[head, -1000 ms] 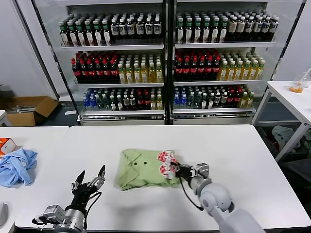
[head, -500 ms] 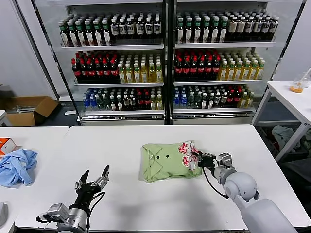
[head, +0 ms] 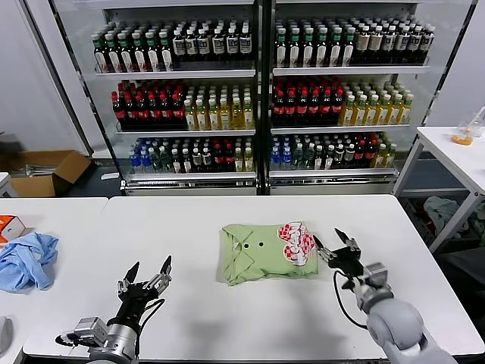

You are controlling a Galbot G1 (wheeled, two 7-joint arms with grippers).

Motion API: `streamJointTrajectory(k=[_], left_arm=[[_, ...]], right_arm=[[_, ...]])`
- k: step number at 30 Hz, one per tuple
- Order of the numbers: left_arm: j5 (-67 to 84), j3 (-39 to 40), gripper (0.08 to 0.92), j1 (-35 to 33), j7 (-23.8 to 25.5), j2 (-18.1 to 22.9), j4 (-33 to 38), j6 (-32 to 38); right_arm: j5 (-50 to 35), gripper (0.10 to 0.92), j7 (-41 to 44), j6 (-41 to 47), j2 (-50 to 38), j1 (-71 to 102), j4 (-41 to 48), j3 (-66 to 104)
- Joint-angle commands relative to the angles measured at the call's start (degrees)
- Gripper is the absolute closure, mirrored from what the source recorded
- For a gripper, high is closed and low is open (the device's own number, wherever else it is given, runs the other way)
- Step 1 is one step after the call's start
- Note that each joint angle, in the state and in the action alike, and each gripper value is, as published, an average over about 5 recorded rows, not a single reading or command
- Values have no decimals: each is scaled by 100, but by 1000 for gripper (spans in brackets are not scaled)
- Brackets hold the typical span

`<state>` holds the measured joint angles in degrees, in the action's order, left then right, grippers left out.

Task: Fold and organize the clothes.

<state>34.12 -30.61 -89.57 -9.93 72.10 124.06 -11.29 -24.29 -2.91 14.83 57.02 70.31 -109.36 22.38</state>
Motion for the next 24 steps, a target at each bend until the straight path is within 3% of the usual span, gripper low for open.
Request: streamJointTrajectory(k=[1, 7, 24], left_arm=[[-188, 46, 177, -27, 32, -11, 57, 39], [-328, 111, 177, -84, 68, -57, 178, 56], [-810, 176, 177, -317, 154, -67, 567, 18]], right_arm=[[333, 313, -285, -741, 354, 2098, -1174, 1314], [375, 208, -222, -846, 591, 2415, -1302, 1443], [287, 203, -442, -849, 793, 2385, -1495, 1398]])
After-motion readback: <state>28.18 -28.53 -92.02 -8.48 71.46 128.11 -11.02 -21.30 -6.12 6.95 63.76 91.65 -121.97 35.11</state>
